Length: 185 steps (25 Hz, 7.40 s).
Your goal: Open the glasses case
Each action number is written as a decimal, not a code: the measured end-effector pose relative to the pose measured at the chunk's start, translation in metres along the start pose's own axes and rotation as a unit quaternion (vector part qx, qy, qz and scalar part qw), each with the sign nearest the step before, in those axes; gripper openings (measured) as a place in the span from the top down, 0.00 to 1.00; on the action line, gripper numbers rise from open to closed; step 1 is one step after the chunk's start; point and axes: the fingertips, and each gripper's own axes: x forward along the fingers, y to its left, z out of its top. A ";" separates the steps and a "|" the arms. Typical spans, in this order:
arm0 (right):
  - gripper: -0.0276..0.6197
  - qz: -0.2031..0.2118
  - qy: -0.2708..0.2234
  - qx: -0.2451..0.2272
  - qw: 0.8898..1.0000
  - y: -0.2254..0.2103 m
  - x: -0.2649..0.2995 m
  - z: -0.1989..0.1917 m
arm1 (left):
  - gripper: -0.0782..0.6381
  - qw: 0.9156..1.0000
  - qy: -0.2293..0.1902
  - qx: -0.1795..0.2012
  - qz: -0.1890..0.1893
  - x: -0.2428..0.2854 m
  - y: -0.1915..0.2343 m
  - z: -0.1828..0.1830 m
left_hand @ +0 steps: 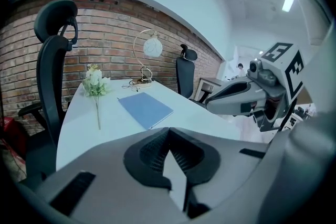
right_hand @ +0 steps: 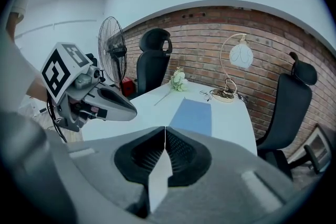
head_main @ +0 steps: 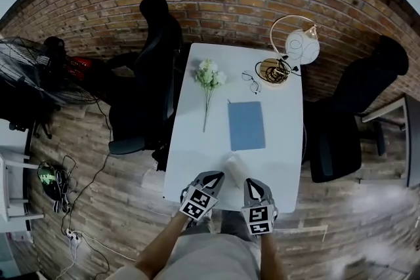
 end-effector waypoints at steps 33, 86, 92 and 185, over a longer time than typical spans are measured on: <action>0.89 0.046 0.089 -0.052 0.994 0.010 0.047 -0.058 | 0.89 0.997 0.080 -0.016 0.007 0.058 -0.002 -0.055; 0.55 0.096 0.141 -0.053 0.984 0.014 0.074 -0.092 | 0.89 0.995 0.102 -0.008 0.004 0.078 -0.008 -0.072; 0.55 0.090 0.142 -0.057 0.984 0.013 0.073 -0.092 | 0.88 0.995 0.101 -0.010 0.002 0.079 -0.009 -0.072; 0.93 0.032 0.087 -0.020 0.996 -0.032 0.045 -0.058 | 0.88 0.995 0.093 -0.022 -0.003 0.080 -0.007 -0.075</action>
